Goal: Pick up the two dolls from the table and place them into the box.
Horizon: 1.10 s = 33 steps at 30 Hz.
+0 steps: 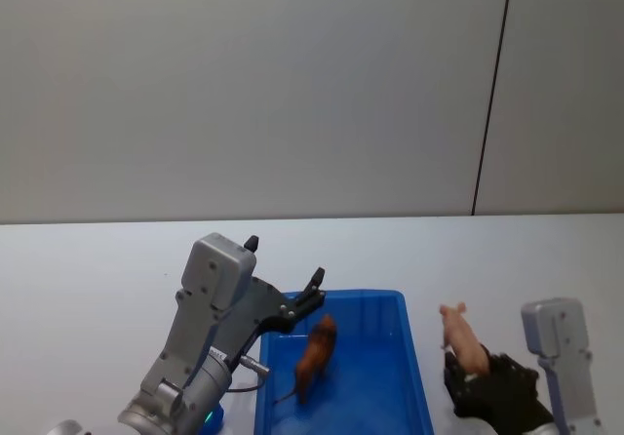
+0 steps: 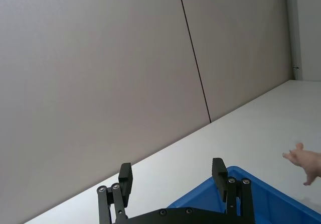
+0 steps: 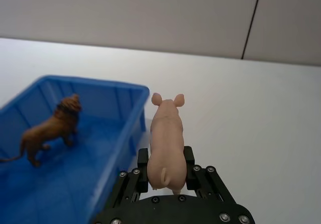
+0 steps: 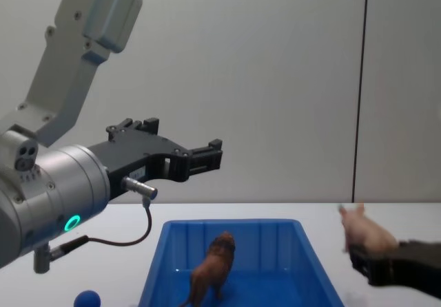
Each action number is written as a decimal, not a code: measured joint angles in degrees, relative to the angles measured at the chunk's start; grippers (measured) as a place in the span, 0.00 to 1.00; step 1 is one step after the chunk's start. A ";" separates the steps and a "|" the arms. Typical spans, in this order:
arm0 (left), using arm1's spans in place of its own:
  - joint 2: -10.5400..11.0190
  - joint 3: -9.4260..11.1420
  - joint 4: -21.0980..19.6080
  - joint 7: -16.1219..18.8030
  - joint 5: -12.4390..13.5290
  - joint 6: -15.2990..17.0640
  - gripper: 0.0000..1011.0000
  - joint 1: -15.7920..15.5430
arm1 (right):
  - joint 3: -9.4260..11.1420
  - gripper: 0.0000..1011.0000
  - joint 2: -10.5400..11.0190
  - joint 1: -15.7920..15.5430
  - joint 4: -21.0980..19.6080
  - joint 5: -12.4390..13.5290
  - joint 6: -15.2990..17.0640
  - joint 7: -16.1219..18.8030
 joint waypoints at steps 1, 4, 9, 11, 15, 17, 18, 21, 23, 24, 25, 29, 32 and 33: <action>0.00 0.00 0.00 0.00 0.00 0.00 0.99 0.00 | -0.05 0.37 -0.13 0.26 -0.27 -0.06 -0.50 0.74; 0.00 0.00 0.00 0.00 0.00 0.00 0.99 0.00 | -0.23 0.37 -0.44 0.85 -0.58 -0.08 -1.23 2.19; 0.00 0.00 0.00 0.00 0.00 0.00 0.99 0.00 | -0.58 0.37 -1.15 1.97 -0.60 -0.04 -2.05 4.84; 0.00 0.00 0.00 0.00 0.00 0.00 0.99 0.00 | -0.81 0.37 -1.65 2.72 -0.19 0.05 -2.32 6.39; 0.00 0.00 0.00 0.00 0.00 0.00 0.99 0.00 | -1.33 0.37 -2.60 4.10 0.88 0.19 -2.49 8.86; 0.00 0.00 0.00 0.00 0.00 0.00 0.99 0.00 | -1.72 0.37 -3.37 5.13 1.85 0.24 -2.49 10.34; 0.00 0.00 0.00 0.00 0.00 0.00 0.99 0.00 | -1.87 0.38 -3.58 5.43 2.24 0.26 -2.49 10.73; 0.00 0.00 0.00 0.00 0.00 0.00 0.99 0.00 | -2.24 0.46 -4.34 6.48 3.45 0.34 -2.24 12.13; 0.00 0.00 0.00 0.00 0.00 0.00 0.99 0.00 | -2.51 0.55 -4.90 7.21 4.44 0.41 -1.91 12.80; 0.00 0.00 0.00 0.00 0.00 0.00 0.99 0.00 | -2.57 0.55 -5.05 7.41 4.69 0.43 -1.80 12.92; 0.00 0.00 0.00 0.00 0.00 0.00 0.99 0.00 | -2.63 0.58 -5.19 7.60 4.94 0.44 -1.62 13.06; 0.00 0.00 0.00 0.00 0.00 0.00 0.99 0.00 | -2.86 0.75 -5.85 8.45 6.25 0.45 -0.87 13.09; 0.00 0.00 0.00 0.00 0.00 0.00 0.99 0.00 | -2.89 0.80 -6.05 8.67 6.61 0.43 -0.57 12.68; 0.00 0.00 0.00 0.00 0.00 0.00 0.99 0.00 | -2.90 0.84 -6.10 8.69 6.71 0.36 -0.44 12.24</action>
